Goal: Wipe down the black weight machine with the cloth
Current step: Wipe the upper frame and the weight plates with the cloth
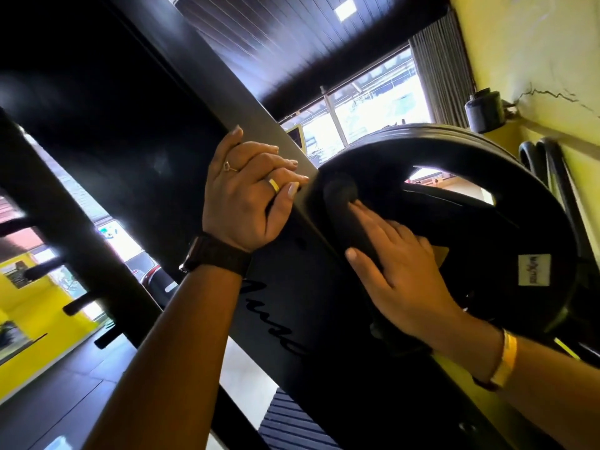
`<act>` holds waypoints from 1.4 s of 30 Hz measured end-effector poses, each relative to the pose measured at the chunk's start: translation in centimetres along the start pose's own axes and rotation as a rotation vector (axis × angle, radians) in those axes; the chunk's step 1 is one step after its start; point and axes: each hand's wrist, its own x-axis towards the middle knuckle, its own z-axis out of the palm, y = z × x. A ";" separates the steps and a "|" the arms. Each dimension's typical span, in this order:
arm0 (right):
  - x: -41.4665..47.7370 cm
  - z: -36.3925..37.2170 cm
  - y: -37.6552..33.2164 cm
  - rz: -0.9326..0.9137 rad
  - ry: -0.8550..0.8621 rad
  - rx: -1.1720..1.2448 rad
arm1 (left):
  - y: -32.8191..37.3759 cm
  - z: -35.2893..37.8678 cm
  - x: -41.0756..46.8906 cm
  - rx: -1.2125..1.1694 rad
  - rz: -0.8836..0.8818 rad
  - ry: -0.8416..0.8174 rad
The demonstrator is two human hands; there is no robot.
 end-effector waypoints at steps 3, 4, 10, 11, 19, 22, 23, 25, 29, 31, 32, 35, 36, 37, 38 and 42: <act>-2.9 0.3 2.3 -0.061 0.028 -0.021 | 0.1 -0.2 0.2 0.012 -0.003 -0.009; -3.8 0.3 3.1 -0.076 0.031 -0.030 | 0.2 -0.2 0.1 0.017 -0.007 -0.010; -7.5 0.0 5.2 -0.108 0.053 -0.065 | 1.6 -0.9 0.3 0.073 0.016 -0.087; -8.1 0.0 5.3 -0.091 0.042 -0.082 | 2.4 -0.9 0.3 0.074 0.043 -0.110; -10.1 -1.0 6.7 -0.135 -0.055 -0.206 | 10.0 0.3 -1.1 0.036 0.015 -0.195; -6.8 -0.8 7.1 -0.104 -0.049 -0.187 | 11.1 0.7 -1.5 0.009 -0.026 -0.194; -6.2 -0.5 7.0 -0.073 -0.041 -0.175 | 11.0 0.8 -1.6 -0.003 -0.026 -0.184; -6.3 0.2 6.8 -0.027 -0.003 -0.156 | 10.7 0.9 -1.8 -0.008 -0.019 -0.155; -8.1 0.1 7.1 -0.075 0.001 -0.090 | 10.7 1.2 -2.0 0.006 -0.013 -0.122; -9.7 -0.2 7.8 -0.125 -0.013 -0.071 | 10.7 1.3 -2.3 -0.006 -0.014 -0.106; -10.4 -0.3 8.3 -0.142 -0.015 -0.060 | 10.7 1.4 -2.3 -0.012 -0.011 -0.097; -11.6 -0.3 9.9 -0.126 -0.018 0.012 | 10.8 1.6 -2.4 -0.016 -0.015 -0.072; -11.4 -0.2 10.2 -0.094 -0.026 0.055 | 10.8 1.6 -2.4 -0.017 -0.021 -0.064; -11.1 -0.1 10.3 -0.056 -0.033 0.095 | 10.7 1.7 -2.4 -0.019 -0.026 -0.059; -10.6 0.0 10.1 -0.019 -0.035 0.121 | 10.7 1.7 -2.4 -0.023 -0.028 -0.054; -9.0 0.2 7.6 0.141 -0.031 0.085 | 10.8 1.7 -2.3 -0.045 -0.013 -0.047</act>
